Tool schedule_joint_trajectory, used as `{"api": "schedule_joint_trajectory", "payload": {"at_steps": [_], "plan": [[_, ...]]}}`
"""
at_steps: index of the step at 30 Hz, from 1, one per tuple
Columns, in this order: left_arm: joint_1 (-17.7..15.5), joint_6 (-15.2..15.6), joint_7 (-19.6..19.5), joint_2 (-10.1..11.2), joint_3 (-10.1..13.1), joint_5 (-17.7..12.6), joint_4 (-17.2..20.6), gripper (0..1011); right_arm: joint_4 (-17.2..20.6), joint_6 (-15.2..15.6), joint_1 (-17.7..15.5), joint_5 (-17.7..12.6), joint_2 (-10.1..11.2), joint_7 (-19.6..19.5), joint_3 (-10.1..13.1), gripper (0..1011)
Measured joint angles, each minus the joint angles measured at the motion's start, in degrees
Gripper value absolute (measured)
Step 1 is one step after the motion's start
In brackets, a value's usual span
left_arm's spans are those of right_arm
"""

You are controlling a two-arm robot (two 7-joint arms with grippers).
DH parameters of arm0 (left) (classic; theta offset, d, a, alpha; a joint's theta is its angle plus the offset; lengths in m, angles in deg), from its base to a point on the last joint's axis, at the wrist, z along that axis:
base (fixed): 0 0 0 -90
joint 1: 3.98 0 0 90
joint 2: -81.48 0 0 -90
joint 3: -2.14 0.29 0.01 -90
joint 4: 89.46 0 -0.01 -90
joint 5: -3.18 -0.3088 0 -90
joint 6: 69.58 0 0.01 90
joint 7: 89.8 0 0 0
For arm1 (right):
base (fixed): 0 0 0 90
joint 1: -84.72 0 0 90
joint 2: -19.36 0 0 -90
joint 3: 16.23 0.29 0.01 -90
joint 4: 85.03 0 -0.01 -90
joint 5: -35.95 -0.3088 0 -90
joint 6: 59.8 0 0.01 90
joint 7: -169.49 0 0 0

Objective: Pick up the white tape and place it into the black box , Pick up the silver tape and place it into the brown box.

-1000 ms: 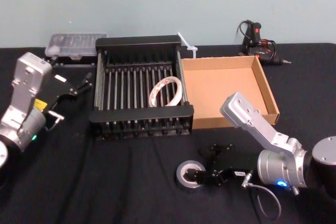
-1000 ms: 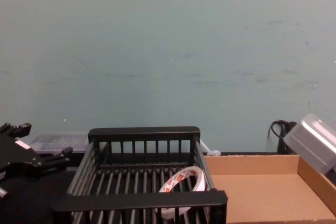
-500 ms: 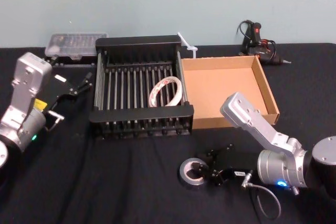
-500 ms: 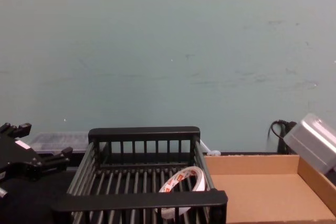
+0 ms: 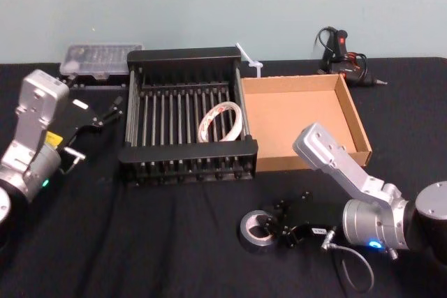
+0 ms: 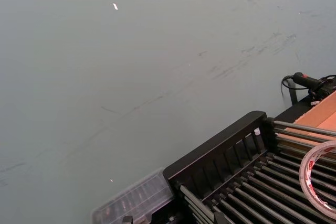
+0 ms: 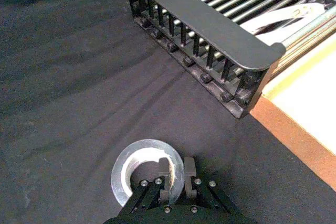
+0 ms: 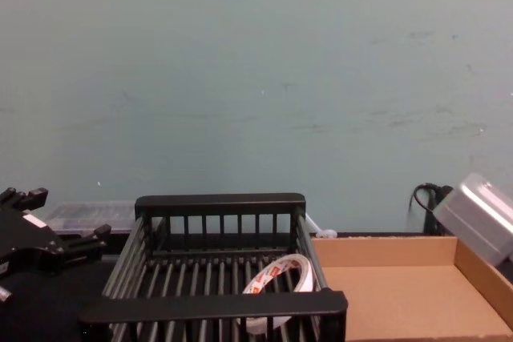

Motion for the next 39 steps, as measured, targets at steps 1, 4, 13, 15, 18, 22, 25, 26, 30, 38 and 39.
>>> {"api": "schedule_joint_trajectory", "payload": {"at_steps": [1,4,13,15,18,22,25,26,30,38,39], "plan": [[0.0,0.0,0.0,0.0,0.0,0.0,0.0,1001,0.1,-0.1,-0.1,0.0,0.1,0.0,0.0,171],[0.0,0.0,0.0,0.0,0.0,0.0,0.0,1001,0.5,-0.4,-0.4,-0.2,0.3,0.1,0.5,171],[0.0,0.0,0.0,0.0,0.0,0.0,0.0,1001,2.1,-0.8,-1.6,-2.3,0.8,-1.4,3.7,171],[0.0,0.0,0.0,0.0,0.0,0.0,0.0,1001,2.4,-1.0,-1.9,-2.9,0.9,-2.3,4.8,170],[0.0,0.0,0.0,0.0,0.0,0.0,0.0,1001,2.6,-1.2,-2.0,-3.6,0.8,-3.7,6.4,171],[0.0,0.0,0.0,0.0,0.0,0.0,0.0,1001,2.0,-1.4,-1.5,-4.0,0.1,-5.5,8.1,170],[0.0,0.0,0.0,0.0,0.0,0.0,0.0,1001,1.0,-1.4,-0.6,-4.0,-0.7,-7.1,9.2,171],[0.0,0.0,0.0,0.0,0.0,0.0,0.0,1001,0.3,-1.3,0.0,-3.8,-1.2,-7.8,9.5,171],[0.0,0.0,0.0,0.0,0.0,0.0,0.0,1001,-1.7,-1.1,1.7,-3.2,-2.6,-9.0,10.2,171],[0.0,0.0,0.0,0.0,0.0,0.0,0.0,1001,-5.2,-0.9,4.8,-1.8,-5.1,-10.5,11.3,171],[0.0,0.0,0.0,0.0,0.0,0.0,0.0,1001,-6.1,-0.8,5.4,-1.4,-5.6,-10.8,11.4,171]]}}
